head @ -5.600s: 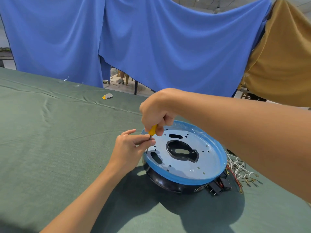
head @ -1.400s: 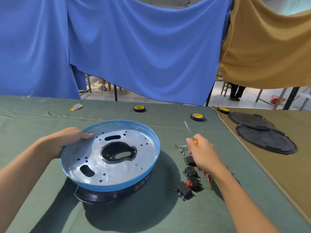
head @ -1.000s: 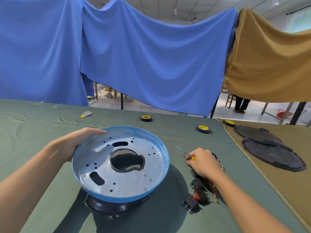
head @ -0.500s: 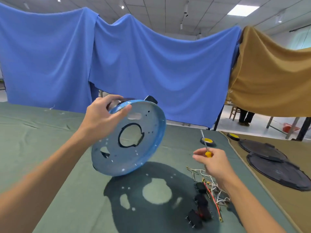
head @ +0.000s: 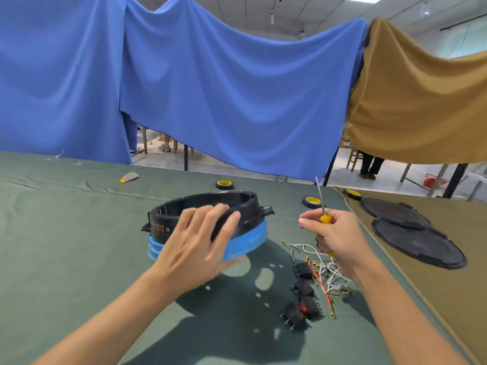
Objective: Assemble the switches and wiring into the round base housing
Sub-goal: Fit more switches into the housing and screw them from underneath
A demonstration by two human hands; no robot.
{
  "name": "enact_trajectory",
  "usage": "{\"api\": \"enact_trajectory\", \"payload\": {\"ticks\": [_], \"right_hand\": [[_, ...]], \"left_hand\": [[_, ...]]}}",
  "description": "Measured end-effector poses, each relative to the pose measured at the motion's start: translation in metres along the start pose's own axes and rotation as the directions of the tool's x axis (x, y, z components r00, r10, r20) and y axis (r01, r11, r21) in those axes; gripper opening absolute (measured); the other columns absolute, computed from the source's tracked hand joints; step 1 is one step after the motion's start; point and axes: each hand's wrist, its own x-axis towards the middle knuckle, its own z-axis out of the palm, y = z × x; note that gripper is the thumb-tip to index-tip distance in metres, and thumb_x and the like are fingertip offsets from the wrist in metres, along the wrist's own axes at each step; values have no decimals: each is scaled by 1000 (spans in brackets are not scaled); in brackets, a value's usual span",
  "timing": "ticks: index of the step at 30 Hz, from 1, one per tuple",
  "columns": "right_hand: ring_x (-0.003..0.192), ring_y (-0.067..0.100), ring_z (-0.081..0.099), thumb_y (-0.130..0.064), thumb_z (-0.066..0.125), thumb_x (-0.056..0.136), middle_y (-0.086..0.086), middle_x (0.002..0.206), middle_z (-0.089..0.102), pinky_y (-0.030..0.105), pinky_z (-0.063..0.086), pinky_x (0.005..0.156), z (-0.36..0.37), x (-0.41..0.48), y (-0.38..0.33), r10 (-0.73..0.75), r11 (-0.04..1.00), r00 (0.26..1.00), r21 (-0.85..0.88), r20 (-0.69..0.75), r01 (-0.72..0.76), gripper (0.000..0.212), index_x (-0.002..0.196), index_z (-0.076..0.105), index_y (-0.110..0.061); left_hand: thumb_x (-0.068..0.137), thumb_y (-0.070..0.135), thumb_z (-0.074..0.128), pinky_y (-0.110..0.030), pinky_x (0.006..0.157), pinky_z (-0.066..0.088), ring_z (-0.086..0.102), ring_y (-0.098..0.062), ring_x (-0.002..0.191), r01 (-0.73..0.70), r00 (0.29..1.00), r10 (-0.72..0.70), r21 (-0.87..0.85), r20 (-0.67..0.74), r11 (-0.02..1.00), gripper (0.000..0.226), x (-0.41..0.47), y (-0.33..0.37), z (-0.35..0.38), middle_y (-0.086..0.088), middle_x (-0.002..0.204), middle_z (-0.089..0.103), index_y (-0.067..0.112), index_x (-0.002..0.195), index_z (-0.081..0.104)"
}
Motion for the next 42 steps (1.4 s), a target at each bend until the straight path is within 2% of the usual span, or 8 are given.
{"api": "enact_trajectory", "payload": {"ticks": [2,9,12,17,24,29,32,42], "right_hand": [[41,10,29,-2,73,82,7,60,56,21,24,39,0,-1,0,-10,1000,1000,-10,7,10,6,87,72,-1],[39,5,37,-6,73,83,4,61,61,15,30,38,-1,-2,9,-30,997,1000,-72,5,30,3,85,74,-8],[39,2,37,-11,75,82,-8,50,52,12,30,40,9,-7,20,-39,982,994,-179,97,56,3,81,74,-13],[38,1,37,-21,74,84,-16,44,45,8,28,41,24,-13,28,-77,960,969,-245,235,136,4,80,74,-21],[44,-4,50,-15,74,84,-19,49,57,5,36,45,29,-6,11,-132,943,948,-258,288,210,6,80,73,-20],[67,-5,57,-19,72,85,-21,67,66,6,39,62,45,-3,-5,-172,767,881,-502,440,400,15,77,73,-31],[79,0,59,-19,72,86,-12,82,69,6,40,66,57,-2,-11,-195,670,838,-555,509,493,7,85,76,-25],[82,17,61,-16,67,87,-3,81,65,32,53,71,73,4,-31,-37,499,785,-669,619,551,7,84,73,-18]], "left_hand": [[87,67,58,-48,82,50,63,-40,100,-55,998,55,13,29,998,78,-14,10,4,-26,116,64,-3,122,59],[91,63,53,-41,86,42,58,-33,103,-116,986,114,6,120,993,75,-32,22,11,-18,119,64,-3,127,61],[90,65,53,-38,85,41,57,-31,102,-101,986,103,-25,129,995,76,-32,23,10,-16,117,64,-2,126,62],[94,49,58,-35,79,44,62,-29,92,-106,985,115,-71,125,992,57,-35,22,12,-11,111,66,-1,120,66],[93,33,62,-40,71,52,65,-28,82,74,996,-66,-155,55,985,36,-39,20,13,-5,99,69,3,109,71],[93,33,62,-39,68,50,64,-25,77,131,990,-116,-236,75,963,33,-42,19,14,0,95,70,7,110,72],[93,34,63,-41,67,51,64,-24,76,143,988,-125,-259,86,955,33,-43,19,14,0,96,70,7,111,72],[94,36,60,-39,67,50,63,-22,75,155,986,-133,-275,99,949,34,-42,18,12,1,93,70,9,110,72]]}}
